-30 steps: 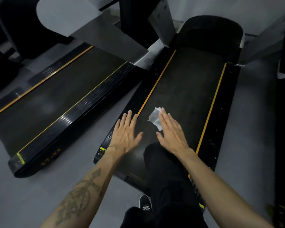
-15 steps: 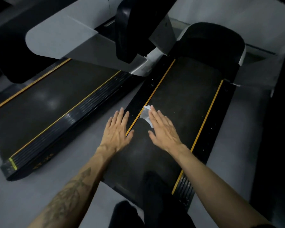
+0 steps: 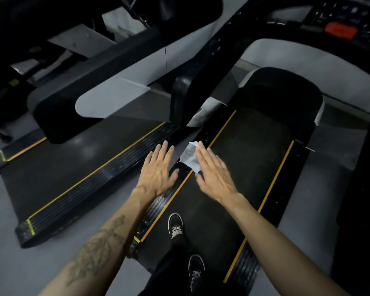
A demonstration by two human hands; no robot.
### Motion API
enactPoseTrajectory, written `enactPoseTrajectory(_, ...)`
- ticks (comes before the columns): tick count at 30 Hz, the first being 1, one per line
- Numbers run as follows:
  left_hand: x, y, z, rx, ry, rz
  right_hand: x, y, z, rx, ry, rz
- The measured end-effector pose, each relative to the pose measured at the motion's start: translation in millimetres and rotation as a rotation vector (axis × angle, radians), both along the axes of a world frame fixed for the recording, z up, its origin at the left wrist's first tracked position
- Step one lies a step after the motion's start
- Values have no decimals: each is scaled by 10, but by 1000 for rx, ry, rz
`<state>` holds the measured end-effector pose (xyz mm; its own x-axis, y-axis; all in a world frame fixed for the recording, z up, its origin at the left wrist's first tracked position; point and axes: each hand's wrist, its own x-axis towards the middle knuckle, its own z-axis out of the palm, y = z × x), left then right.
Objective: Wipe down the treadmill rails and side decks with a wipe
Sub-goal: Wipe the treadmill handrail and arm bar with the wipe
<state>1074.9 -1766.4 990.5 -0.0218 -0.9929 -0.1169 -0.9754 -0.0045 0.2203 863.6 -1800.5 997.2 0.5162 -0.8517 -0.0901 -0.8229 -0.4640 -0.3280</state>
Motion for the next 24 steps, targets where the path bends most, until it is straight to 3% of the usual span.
enactPoseTrajectory(13, 548, -1210, 215, -33, -12, -22, 617, -1141, 169, -42, -14, -10)
enactPoseTrajectory(24, 634, -1939, 34, -11, 4, 53, 789, -2156, 57, -64, -1, 81)
